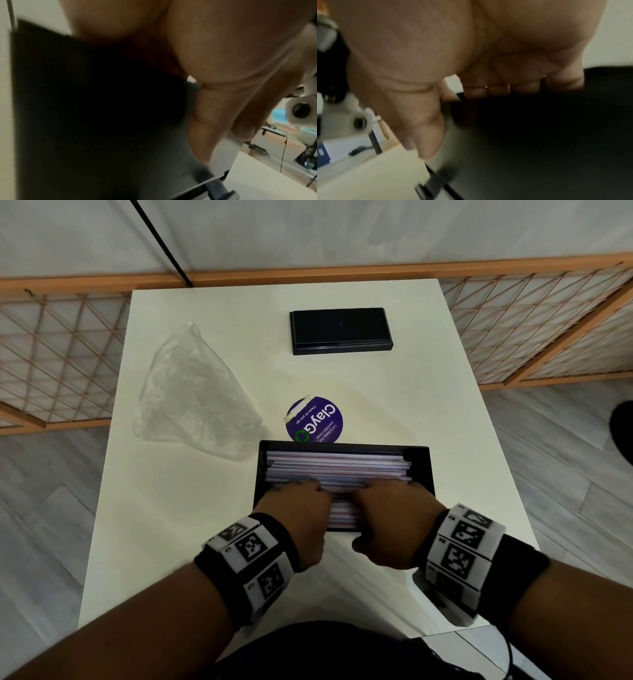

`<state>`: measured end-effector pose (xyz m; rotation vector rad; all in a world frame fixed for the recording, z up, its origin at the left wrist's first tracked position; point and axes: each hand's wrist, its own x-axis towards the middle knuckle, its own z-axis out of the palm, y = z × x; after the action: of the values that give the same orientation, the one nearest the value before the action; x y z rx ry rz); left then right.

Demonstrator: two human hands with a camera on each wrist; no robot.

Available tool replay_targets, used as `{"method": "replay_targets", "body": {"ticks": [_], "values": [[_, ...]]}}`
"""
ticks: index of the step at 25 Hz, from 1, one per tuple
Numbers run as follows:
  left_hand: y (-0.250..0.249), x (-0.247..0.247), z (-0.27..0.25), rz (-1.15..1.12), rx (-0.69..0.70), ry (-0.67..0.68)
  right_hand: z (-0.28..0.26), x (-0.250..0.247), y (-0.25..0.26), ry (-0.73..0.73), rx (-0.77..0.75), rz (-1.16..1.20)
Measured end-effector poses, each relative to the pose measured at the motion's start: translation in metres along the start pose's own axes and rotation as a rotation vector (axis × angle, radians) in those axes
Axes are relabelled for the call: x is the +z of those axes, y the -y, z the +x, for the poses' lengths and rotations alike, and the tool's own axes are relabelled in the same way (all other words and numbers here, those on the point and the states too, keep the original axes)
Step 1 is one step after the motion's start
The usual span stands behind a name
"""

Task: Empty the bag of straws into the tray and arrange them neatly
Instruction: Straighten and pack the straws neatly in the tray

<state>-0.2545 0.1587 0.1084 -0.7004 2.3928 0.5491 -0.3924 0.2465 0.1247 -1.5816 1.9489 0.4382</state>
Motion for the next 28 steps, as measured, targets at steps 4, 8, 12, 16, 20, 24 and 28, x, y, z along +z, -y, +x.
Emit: {"method": "replay_targets", "body": {"ticks": [4, 8, 12, 16, 20, 24, 28], "values": [[0.001, 0.005, 0.013, 0.002, -0.043, 0.047, 0.010, 0.008, -0.003, 0.024, 0.032, 0.004], [0.001, 0.004, 0.017, -0.009, -0.067, 0.079, 0.016, 0.011, -0.002, 0.033, 0.059, 0.054], [0.003, 0.004, 0.016, -0.052, -0.059, 0.070, 0.017, 0.014, -0.003, 0.030, 0.073, 0.089], [0.001, 0.006, 0.010, -0.036, -0.001, 0.002, 0.018, 0.014, -0.004, 0.039, 0.067, 0.094], [0.000, 0.008, 0.013, -0.042, 0.002, 0.054, 0.018, 0.014, -0.002, 0.040, 0.072, 0.080], [0.000, 0.007, 0.013, -0.044, 0.003, 0.056, 0.016, 0.013, -0.001, 0.043, 0.078, 0.075], [0.002, 0.008, 0.009, -0.028, -0.033, 0.034, 0.014, 0.013, -0.002, 0.036, 0.072, 0.077]]}}
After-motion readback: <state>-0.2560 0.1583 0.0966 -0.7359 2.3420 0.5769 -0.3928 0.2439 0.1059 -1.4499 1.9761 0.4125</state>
